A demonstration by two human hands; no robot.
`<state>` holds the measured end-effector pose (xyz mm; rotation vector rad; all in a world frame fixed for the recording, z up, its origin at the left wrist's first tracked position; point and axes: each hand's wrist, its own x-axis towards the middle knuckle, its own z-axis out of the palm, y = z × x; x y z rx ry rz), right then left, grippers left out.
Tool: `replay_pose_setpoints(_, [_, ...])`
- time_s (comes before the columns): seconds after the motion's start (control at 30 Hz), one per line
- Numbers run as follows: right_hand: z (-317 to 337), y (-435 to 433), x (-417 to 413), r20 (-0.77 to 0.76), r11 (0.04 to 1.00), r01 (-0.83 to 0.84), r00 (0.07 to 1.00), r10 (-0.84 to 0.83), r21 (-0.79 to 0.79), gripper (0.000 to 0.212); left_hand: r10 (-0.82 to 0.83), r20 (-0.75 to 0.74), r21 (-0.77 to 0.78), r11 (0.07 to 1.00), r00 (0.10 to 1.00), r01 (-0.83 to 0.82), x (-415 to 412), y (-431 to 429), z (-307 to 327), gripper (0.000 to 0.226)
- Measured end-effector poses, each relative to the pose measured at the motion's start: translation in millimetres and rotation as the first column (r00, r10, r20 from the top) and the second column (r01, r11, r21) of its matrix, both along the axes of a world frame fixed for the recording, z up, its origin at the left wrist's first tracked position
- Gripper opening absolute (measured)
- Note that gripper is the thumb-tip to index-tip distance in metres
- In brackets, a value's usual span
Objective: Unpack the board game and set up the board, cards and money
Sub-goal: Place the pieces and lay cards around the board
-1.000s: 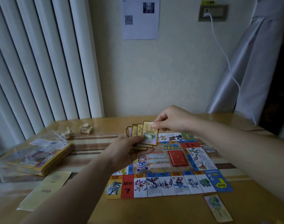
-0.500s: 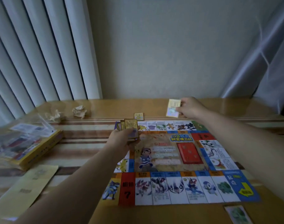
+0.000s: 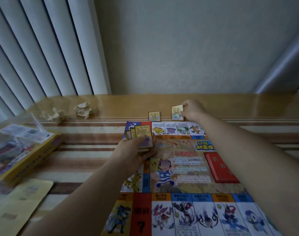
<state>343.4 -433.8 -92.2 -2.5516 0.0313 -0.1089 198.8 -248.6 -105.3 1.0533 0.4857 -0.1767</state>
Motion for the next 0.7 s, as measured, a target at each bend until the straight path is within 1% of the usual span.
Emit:
replay_pose_setpoints(0.2, [-8.5,2.4,7.0,0.042,0.990,-0.033,0.998,0.040,-0.140,0.029,-0.017,-0.012,-0.020,1.000,1.000,0.017,3.4,2.2,-2.8,0.029])
replay_pose_setpoints(0.4, [-7.6,0.8,11.1,0.006,0.971,-0.039,0.999,0.042,-0.236,0.028,-0.022,-0.004,-0.020,1.000,1.000,0.022,3.2,3.3,-5.0,0.030])
replay_pose_setpoints(0.5, [-10.2,0.0,13.4,0.006,0.973,-0.004,1.000,0.005,-0.229,0.023,-0.038,0.007,-0.025,0.999,0.999,0.039,3.1,3.1,-4.5,0.029])
replay_pose_setpoints(0.57, [-13.2,1.3,12.4,0.035,0.969,0.047,0.999,-0.039,-0.242,0.020,-0.043,0.007,-0.021,0.999,0.999,0.043,2.9,3.1,-4.3,0.027])
replay_pose_setpoints(0.63, [-15.6,1.4,10.4,0.087,0.964,0.107,0.992,-0.088,-0.244,0.028,-0.041,0.000,-0.009,0.999,0.999,0.041,3.3,2.7,-4.1,0.028])
replay_pose_setpoints(0.7, [-13.5,-0.6,7.1,0.115,0.961,0.123,0.989,-0.097,-0.246,0.041,-0.030,-0.009,0.003,1.000,0.999,0.030,3.4,2.3,-3.6,0.031])
